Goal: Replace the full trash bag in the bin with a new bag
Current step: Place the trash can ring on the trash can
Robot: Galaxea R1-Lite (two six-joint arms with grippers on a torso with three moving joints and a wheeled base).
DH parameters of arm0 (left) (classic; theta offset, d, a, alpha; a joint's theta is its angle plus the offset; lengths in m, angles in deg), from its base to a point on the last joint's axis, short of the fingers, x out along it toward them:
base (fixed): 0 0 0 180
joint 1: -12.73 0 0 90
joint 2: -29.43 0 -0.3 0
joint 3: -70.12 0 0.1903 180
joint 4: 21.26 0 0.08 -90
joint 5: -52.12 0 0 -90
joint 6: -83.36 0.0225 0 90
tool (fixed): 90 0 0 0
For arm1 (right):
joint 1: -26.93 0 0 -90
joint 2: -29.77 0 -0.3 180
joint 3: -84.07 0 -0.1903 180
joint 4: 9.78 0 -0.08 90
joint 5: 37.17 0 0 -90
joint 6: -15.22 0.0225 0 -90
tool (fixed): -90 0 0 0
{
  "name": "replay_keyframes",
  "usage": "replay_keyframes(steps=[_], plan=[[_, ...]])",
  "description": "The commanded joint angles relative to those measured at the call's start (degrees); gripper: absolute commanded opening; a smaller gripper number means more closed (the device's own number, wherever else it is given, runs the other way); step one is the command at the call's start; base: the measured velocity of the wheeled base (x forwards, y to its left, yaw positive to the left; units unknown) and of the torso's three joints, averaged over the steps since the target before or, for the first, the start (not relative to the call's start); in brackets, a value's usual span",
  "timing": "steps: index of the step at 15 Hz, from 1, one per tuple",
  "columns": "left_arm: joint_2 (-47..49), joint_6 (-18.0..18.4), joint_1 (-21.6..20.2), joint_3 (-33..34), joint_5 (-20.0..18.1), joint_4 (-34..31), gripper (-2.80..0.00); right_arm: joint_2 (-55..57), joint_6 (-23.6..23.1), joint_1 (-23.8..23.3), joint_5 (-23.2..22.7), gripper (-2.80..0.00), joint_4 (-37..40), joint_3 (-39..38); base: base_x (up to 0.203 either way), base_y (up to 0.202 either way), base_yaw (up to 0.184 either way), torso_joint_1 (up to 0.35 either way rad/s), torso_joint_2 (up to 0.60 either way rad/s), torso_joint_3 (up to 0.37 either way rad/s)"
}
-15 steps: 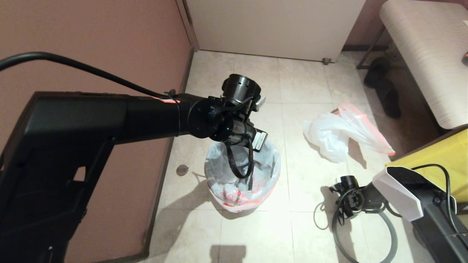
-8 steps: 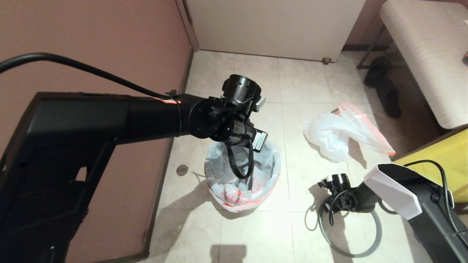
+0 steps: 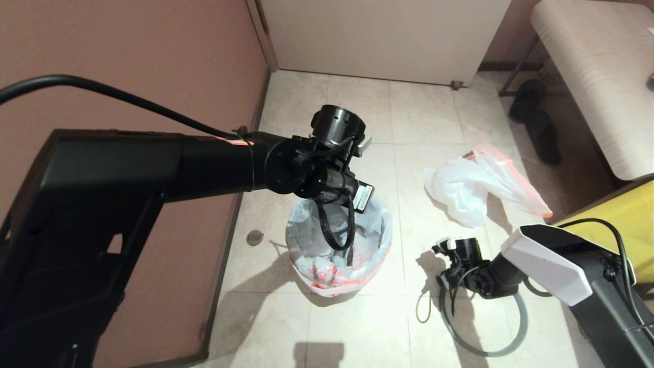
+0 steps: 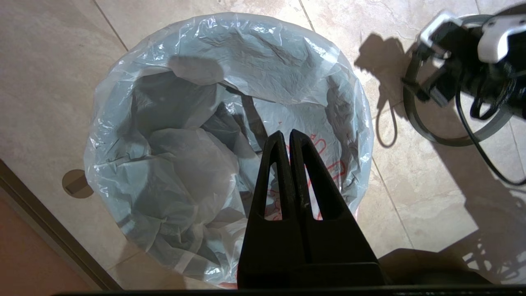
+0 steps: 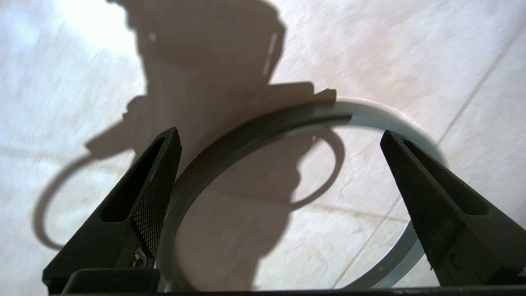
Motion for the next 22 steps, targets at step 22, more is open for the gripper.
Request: replay_keyframes(steps=[22], plan=[[1.1,0.0,0.4,-0.3,1.4,-0.1,-2.80,-0.5,-15.5,-21.2,-5.6,0.00,9.5,3.0,0.000,0.000,0.000,0.000,0.00,0.000]])
